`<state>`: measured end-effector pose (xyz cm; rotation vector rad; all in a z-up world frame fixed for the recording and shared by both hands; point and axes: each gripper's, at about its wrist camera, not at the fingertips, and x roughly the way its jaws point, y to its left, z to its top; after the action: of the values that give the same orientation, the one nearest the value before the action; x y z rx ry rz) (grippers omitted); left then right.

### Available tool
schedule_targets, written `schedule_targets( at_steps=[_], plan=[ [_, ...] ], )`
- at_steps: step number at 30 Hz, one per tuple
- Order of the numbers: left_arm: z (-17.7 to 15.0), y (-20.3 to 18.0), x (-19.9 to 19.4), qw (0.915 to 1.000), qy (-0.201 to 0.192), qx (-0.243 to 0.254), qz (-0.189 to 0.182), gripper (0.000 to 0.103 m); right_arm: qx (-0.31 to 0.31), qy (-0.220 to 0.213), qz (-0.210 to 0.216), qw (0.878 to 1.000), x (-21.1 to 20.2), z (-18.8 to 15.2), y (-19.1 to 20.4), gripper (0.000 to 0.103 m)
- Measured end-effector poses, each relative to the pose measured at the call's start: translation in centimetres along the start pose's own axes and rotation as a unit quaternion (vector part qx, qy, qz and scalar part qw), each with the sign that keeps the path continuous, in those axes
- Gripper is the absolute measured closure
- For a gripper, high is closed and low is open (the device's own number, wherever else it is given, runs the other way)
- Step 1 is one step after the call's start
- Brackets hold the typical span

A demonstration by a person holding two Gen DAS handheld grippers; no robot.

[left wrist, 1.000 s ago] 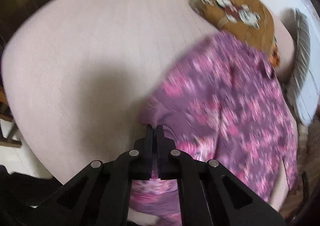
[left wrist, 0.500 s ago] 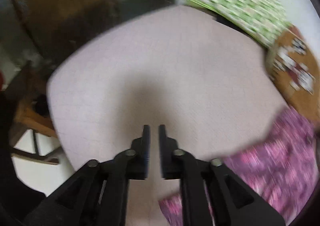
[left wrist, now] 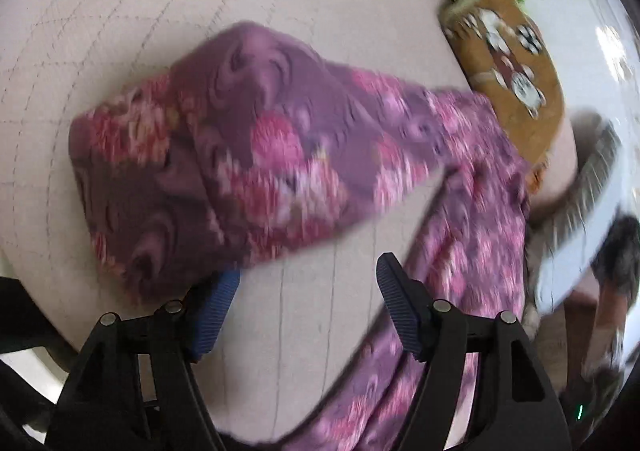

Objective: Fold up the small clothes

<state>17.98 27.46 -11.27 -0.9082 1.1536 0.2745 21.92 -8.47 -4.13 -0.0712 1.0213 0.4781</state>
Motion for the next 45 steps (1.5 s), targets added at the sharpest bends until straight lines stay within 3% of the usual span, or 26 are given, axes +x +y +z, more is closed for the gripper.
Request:
schedule_targets(
  at_steps=[1, 2, 3, 4, 5, 8, 13, 16, 18, 21, 22, 24, 25, 26, 30, 34, 37, 40, 43, 45],
  plan=[
    [0.5, 0.1, -0.7, 0.9997, -0.022, -0.006, 0.003, 0.033, 0.002, -0.001, 0.000, 1.000, -0.2, -0.1, -0.1, 0.044],
    [1.1, -0.2, -1.0, 0.9991, -0.042, -0.006, 0.006, 0.045, 0.006, -0.002, -0.001, 1.000, -0.5, -0.3, -0.3, 0.044],
    [1.6, -0.2, -1.5, 0.9982, -0.059, -0.005, 0.011, 0.060, 0.010, -0.004, -0.001, 1.000, -0.7, -0.5, -0.6, 0.044],
    [2.3, -0.5, -1.7, 0.9974, -0.070, -0.003, 0.014, 0.093, 0.013, -0.004, -0.002, 1.000, -0.8, -0.6, -0.9, 0.044],
    [3.5, -0.5, -1.6, 0.9973, -0.073, -0.007, 0.011, 0.100, 0.017, -0.005, -0.003, 1.000, -0.9, -0.7, -1.2, 0.044],
    [6.5, -0.2, -2.5, 0.9954, -0.092, -0.026, 0.003, 0.100, 0.023, -0.006, -0.008, 1.000, -0.8, -0.8, -1.9, 0.044],
    [13.4, -1.1, -6.2, 0.9842, -0.171, -0.029, 0.033, 0.101, 0.030, -0.001, -0.007, 1.000, 0.1, -0.6, -2.3, 0.045],
    [18.4, -0.3, -7.1, 0.9754, -0.198, -0.053, 0.083, 0.101, 0.030, 0.005, -0.005, 1.000, 0.9, -0.4, -2.3, 0.045],
    [21.3, 0.4, -6.3, 0.9737, -0.187, -0.057, 0.118, 0.101, 0.034, 0.007, -0.005, 0.999, 1.4, -0.1, -2.5, 0.045],
    [23.0, 1.2, -5.6, 0.9831, -0.149, -0.051, 0.092, 0.100, 0.046, 0.007, -0.001, 0.999, 1.7, 0.1, -3.0, 0.044],
    [22.5, 0.9, -5.9, 0.9839, -0.153, -0.028, 0.088, 0.096, 0.047, 0.008, 0.000, 0.999, 1.7, 0.1, -3.1, 0.044],
    [20.8, -0.2, -5.8, 0.9845, -0.148, 0.026, 0.091, 0.069, 0.052, 0.010, 0.001, 0.999, 1.8, 0.2, -3.5, 0.044],
    [19.9, -0.9, -5.4, 0.9851, -0.141, 0.044, 0.088, 0.044, 0.057, 0.009, 0.003, 0.998, 1.8, 0.1, -3.8, 0.044],
    [18.9, -1.4, -5.1, 0.9855, -0.136, 0.059, 0.083, 0.040, 0.069, 0.007, 0.004, 0.998, 1.7, 0.0, -4.3, 0.044],
    [13.5, -4.5, -2.1, 0.9882, -0.087, 0.118, 0.042, 0.040, 0.139, -0.006, -0.011, 0.990, 0.6, -1.4, -8.1, 0.044],
    [6.3, -9.1, 1.2, 0.9849, -0.032, 0.170, -0.004, 0.040, 0.241, -0.021, -0.046, 0.969, -2.3, -4.9, -14.7, 0.044],
    [1.2, -11.3, 2.7, 0.9728, 0.018, 0.231, -0.014, 0.040, 0.285, -0.019, -0.055, 0.957, -4.8, -8.0, -18.4, 0.038],
    [-3.3, -11.1, 3.0, 0.9574, 0.076, 0.278, 0.002, 0.040, 0.301, -0.014, -0.051, 0.952, -7.2, -11.3, -20.0, 0.037],
    [-7.1, -9.2, 2.0, 0.9431, 0.122, 0.309, 0.021, 0.040, 0.307, 0.001, -0.010, 0.952, -8.3, -14.5, -20.0, 0.036],
    [-9.5, -8.0, 0.4, 0.9381, 0.134, 0.319, 0.019, 0.040, 0.303, 0.022, 0.014, 0.953, -8.5, -16.1, -19.4, 0.036]
  ],
)
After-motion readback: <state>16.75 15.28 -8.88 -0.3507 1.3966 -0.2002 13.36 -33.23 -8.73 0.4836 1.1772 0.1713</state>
